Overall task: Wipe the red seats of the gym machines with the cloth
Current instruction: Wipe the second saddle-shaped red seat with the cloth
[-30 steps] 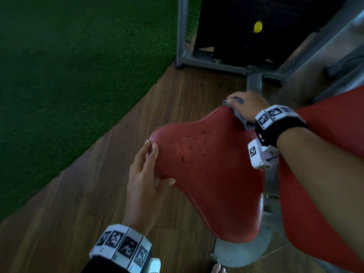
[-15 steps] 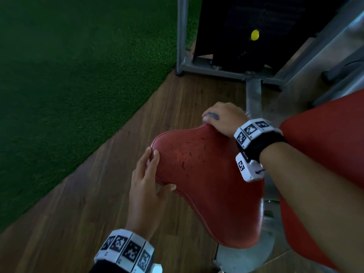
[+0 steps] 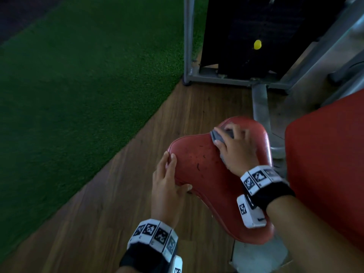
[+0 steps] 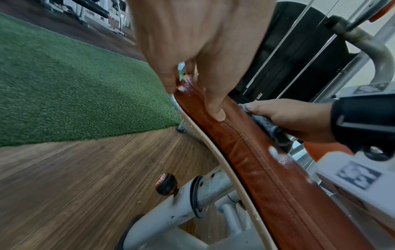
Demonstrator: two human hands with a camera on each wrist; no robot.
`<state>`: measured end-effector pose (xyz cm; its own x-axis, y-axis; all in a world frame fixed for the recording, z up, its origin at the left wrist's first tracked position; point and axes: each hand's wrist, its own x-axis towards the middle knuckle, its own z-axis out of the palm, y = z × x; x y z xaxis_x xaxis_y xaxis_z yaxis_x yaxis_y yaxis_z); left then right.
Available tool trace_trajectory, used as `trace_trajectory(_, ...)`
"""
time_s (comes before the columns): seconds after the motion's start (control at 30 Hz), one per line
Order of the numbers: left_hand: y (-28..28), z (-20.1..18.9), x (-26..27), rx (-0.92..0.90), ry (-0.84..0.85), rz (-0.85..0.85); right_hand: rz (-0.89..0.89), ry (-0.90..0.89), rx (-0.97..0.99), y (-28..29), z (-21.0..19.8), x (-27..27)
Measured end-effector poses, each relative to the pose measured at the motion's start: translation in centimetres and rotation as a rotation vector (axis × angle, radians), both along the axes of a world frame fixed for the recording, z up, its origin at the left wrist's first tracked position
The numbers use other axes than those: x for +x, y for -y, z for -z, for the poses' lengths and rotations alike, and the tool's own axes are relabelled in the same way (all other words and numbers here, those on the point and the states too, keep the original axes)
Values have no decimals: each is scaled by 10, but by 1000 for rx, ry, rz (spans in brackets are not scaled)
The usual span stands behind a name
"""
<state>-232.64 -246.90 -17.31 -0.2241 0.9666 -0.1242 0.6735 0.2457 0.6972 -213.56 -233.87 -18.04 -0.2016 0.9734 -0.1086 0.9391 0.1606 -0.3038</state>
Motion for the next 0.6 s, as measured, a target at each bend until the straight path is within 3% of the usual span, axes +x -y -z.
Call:
trace_trajectory(0.2,-2,1,-4,-7,14,-17,150,12,173,79,-4,11)
trace_trajectory(0.33,-2,1,-4,3,22,-21,125,26,141,125,-3,-1)
trace_trajectory(0.6,-1,1,-5,-11,33,10,153,41,139,83,-3,-16)
